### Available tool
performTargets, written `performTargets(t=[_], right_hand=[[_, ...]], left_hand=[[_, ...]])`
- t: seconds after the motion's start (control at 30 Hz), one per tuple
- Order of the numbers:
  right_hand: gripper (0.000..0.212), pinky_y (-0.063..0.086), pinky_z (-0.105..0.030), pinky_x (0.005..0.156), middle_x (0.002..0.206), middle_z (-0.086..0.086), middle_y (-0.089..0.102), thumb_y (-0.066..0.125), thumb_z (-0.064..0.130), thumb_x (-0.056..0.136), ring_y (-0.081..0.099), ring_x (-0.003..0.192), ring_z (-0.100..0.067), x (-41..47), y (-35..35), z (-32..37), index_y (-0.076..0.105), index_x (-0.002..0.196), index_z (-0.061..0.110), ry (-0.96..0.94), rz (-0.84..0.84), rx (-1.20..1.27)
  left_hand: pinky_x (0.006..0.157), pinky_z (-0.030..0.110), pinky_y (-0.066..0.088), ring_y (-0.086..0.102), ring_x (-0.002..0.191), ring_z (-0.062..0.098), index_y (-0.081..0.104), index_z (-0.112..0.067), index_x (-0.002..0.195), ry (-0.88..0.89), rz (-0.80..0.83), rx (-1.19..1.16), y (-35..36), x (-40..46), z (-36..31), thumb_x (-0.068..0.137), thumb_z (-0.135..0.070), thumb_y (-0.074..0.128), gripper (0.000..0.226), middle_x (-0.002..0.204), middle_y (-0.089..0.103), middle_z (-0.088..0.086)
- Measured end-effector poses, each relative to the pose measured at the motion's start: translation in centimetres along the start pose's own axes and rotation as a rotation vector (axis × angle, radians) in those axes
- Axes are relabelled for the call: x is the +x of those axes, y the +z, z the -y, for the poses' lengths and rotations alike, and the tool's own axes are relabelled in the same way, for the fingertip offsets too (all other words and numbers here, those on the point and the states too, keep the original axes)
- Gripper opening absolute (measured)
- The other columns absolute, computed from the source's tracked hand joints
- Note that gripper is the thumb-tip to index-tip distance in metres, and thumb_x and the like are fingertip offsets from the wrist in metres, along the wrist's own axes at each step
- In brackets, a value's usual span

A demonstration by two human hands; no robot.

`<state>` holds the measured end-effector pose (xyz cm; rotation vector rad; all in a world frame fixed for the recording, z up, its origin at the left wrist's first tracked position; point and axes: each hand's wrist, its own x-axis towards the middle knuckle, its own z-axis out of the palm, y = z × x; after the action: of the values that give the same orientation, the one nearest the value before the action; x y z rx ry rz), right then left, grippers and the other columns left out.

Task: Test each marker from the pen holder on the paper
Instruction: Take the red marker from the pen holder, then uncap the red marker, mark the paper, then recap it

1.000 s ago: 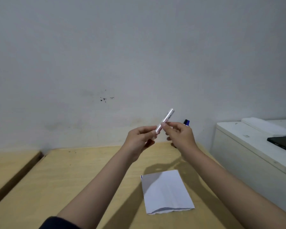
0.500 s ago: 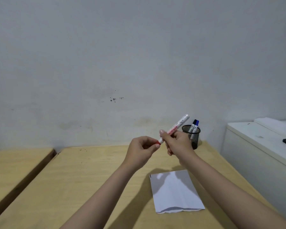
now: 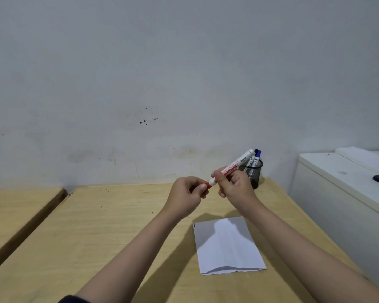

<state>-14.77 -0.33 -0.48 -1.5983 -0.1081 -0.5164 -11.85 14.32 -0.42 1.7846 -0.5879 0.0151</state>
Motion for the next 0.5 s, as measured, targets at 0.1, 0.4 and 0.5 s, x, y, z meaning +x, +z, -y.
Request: performTargets(t=[0.1,0.4,0.5], right_hand=[[0.016,0.038,-0.027,0.046,0.048,0.011,0.057,0.056,0.016,0.093,0.041,0.039,-0.007,0.2,-0.5,-0.7,0.063,0.084,0.005,0.015,-0.068,0.05],[0.017,0.033,-0.03,0.045,0.061,-0.016,0.054,0.06,0.015,0.09,0.038,0.041,-0.016,-1.4,-0.6,-3.0,0.067,0.075,0.01,0.05,-0.073,-0.025],[0.016,0.028,-0.031,0.047,0.064,-0.018,0.051,0.061,0.014,0.089,0.034,0.049,-0.022,-2.0,-0.8,-3.9,0.066,0.074,0.013,0.059,-0.05,-0.018]], left_hand=[[0.066,0.032,0.046,0.056,0.067,0.017,0.069,-0.013,0.081,-0.099,0.052,-0.058,-0.5,0.5,0.8,0.091,-0.009,0.051,0.021,0.069,0.062,0.005],[0.064,0.021,0.044,0.059,0.079,0.017,0.068,-0.007,0.09,-0.255,0.072,0.446,-1.3,2.9,6.4,0.078,-0.006,0.065,0.013,0.083,0.064,0.003],[0.062,0.021,0.044,0.058,0.077,0.017,0.067,-0.007,0.085,-0.267,0.122,0.543,-0.7,3.4,7.8,0.073,-0.001,0.062,0.014,0.081,0.063,0.002]])
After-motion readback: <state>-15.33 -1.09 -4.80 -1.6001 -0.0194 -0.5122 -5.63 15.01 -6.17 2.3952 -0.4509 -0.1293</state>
